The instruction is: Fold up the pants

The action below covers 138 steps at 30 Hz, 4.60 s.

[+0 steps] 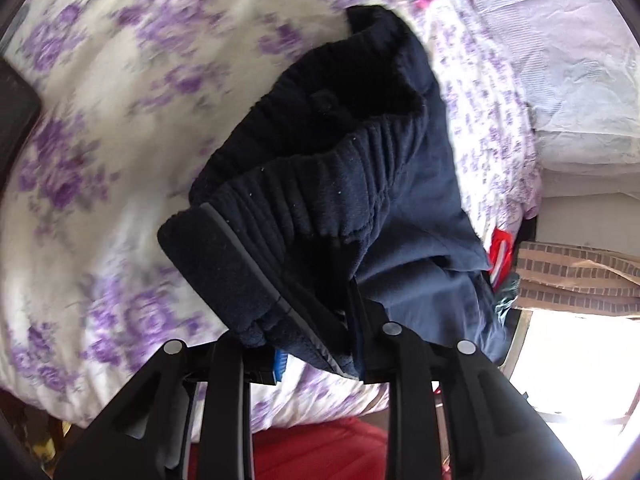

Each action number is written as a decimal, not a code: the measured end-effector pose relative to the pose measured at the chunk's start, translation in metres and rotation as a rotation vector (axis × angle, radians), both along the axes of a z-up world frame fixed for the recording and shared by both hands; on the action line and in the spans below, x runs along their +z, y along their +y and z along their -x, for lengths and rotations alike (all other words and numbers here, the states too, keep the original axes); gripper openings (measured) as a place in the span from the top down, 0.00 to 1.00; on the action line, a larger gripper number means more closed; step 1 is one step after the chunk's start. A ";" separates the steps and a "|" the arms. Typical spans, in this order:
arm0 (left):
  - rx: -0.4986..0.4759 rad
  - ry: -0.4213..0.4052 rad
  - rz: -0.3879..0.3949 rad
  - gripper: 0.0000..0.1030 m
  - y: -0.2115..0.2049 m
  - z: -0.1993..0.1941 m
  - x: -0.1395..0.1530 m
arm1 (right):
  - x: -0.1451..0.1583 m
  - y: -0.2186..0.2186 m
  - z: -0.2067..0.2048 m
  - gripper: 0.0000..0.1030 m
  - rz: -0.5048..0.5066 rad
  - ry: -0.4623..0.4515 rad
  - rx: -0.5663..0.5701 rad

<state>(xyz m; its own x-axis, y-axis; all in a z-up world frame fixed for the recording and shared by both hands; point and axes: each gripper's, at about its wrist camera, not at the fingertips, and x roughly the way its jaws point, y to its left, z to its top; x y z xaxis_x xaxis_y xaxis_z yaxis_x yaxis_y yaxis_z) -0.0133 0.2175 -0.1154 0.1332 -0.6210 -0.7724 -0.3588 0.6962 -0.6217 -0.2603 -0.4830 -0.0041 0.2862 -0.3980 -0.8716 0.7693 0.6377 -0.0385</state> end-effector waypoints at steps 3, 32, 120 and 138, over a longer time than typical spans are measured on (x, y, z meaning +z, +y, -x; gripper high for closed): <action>-0.028 0.062 -0.059 0.58 0.012 0.006 -0.002 | -0.005 -0.015 0.015 0.43 0.037 -0.009 -0.060; -0.063 -0.315 -0.212 0.69 -0.024 -0.133 0.091 | 0.059 0.157 -0.222 0.78 0.892 -0.137 1.222; 0.009 -0.239 -0.561 0.32 0.017 -0.238 0.054 | -0.055 -0.062 -0.412 0.13 -0.228 -0.197 0.525; -0.067 -0.146 -0.640 0.25 0.007 -0.245 0.008 | -0.025 -0.040 -0.361 0.35 -0.328 -0.095 0.710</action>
<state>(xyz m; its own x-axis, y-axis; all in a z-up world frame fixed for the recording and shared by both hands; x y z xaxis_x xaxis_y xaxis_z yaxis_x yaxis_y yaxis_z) 0.2318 0.2249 -0.1077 0.2412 -0.0557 -0.9689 -0.2455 0.9624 -0.1165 0.1004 -0.5234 -0.0292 0.4545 0.1817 -0.8720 0.1640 0.9452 0.2824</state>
